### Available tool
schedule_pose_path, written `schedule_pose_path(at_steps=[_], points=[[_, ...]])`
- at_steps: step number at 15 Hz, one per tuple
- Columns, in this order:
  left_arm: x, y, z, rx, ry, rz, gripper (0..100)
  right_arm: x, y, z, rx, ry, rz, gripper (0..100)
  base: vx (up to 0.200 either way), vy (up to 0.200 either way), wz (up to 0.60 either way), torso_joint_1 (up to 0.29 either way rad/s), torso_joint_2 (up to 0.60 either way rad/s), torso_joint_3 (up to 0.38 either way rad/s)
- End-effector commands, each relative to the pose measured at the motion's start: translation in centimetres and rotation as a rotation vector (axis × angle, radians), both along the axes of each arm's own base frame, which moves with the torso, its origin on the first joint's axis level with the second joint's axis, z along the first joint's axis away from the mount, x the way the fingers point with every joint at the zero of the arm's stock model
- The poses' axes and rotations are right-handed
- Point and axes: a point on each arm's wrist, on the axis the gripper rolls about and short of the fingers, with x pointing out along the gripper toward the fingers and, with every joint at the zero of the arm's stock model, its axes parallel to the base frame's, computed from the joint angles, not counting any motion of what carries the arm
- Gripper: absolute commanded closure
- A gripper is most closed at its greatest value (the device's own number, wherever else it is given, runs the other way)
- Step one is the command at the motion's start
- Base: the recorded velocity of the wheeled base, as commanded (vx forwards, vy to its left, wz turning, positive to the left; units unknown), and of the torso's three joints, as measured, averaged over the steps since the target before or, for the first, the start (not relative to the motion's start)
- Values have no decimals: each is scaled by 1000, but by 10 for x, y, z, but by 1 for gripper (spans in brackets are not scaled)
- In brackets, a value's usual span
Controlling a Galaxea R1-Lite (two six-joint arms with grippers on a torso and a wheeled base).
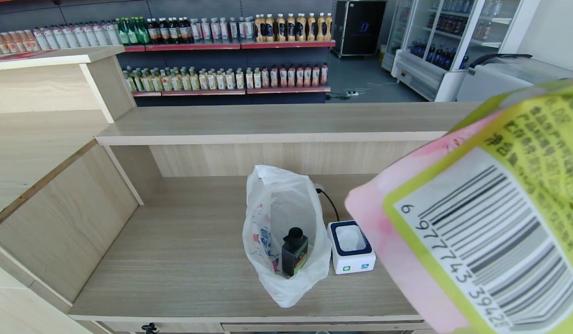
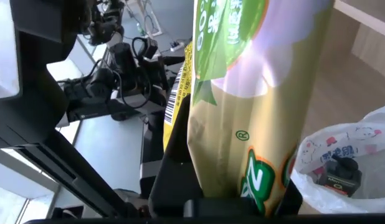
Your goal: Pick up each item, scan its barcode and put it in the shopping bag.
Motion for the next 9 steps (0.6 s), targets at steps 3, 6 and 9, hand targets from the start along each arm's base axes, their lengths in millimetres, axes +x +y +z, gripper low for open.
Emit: schedule_pose_path(at_steps=[3, 6, 9], points=[[0, 0, 0, 0, 0, 1, 0, -3, -1, 5, 13, -15, 10, 100, 0, 0, 0, 0, 0, 0], [0, 0, 0, 0, 0, 1, 0, -3, -1, 3, 9, -11, 9, 100, 0, 0, 0, 0, 0, 0], [0, 0, 0, 0, 0, 1, 0, -5, -3, 1, -11, -4, 8, 100, 0, 0, 0, 0, 0, 0]])
